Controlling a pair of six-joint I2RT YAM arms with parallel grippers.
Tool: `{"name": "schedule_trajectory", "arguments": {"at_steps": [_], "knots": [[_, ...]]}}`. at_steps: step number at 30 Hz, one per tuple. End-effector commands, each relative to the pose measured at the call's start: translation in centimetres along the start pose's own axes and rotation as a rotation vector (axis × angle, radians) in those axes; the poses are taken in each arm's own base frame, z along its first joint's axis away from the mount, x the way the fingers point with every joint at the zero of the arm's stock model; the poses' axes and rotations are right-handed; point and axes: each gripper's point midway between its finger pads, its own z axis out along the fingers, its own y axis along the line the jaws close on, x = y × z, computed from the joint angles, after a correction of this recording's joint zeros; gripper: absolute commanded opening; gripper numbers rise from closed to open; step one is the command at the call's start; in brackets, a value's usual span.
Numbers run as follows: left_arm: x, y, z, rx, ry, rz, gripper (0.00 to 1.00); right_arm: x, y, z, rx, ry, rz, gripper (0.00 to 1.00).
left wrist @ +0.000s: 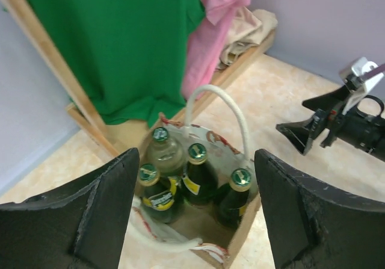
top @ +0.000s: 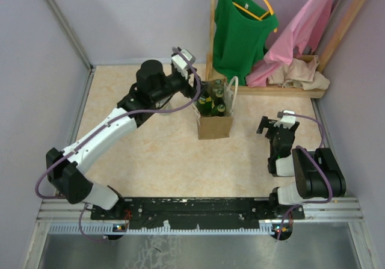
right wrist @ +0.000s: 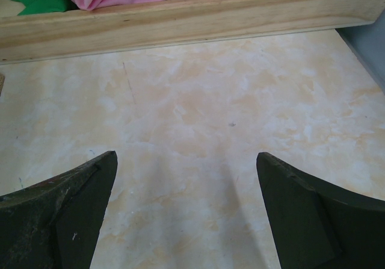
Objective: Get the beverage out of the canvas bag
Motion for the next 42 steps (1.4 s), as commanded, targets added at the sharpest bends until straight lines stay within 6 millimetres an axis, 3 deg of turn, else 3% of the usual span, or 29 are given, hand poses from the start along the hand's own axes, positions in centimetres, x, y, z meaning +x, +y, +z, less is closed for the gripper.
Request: {"name": "schedule_trajectory", "arguments": {"at_steps": [1, 4, 5, 9, 12, 15, 17, 23, 25, 35, 42], "knots": [[2.1, -2.6, 1.7, 0.071, 0.081, 0.015, 0.85, -2.5, 0.5, 0.9, -0.008, -0.081, 0.000, 0.99], [3.3, -4.6, 2.9, 0.122, 0.087, 0.023, 0.87, -2.5, 0.5, 0.9, -0.006, -0.081, 0.000, 0.99], [3.8, -5.0, 3.3, 0.135, 0.088, 0.023, 0.84, -2.5, 0.5, 0.9, -0.007, -0.081, -0.001, 0.99], [5.4, -6.0, 4.1, 0.180, 0.071, 0.003, 0.51, -2.5, 0.5, 0.9, -0.007, -0.080, 0.000, 0.99], [6.1, -6.3, 4.6, 0.193, 0.071, -0.022, 0.49, -2.5, 0.5, 0.9, -0.007, -0.082, 0.001, 0.99], [7.5, -6.5, 5.2, 0.204, 0.092, -0.033, 0.22, -2.5, 0.5, 0.9, -0.007, -0.081, 0.000, 0.99], [8.4, -6.7, 5.4, 0.213, 0.094, -0.040, 0.10, -2.5, 0.5, 0.9, -0.007, -0.082, 0.001, 0.99], [11.0, -6.5, 6.3, 0.198, 0.124, -0.059, 0.20, -2.5, 0.5, 0.9, -0.007, -0.082, 0.000, 0.99], [11.5, -6.7, 6.4, 0.205, 0.130, -0.066, 0.49, -2.5, 0.5, 0.9, -0.006, -0.082, 0.000, 0.99], [13.3, -6.8, 6.6, 0.207, 0.099, -0.058, 0.59, -2.5, 0.5, 0.9, -0.006, -0.082, 0.001, 0.99], [14.5, -6.8, 7.0, 0.203, 0.074, -0.051, 0.56, -2.5, 0.5, 0.9, -0.007, -0.080, 0.001, 0.99]]}}
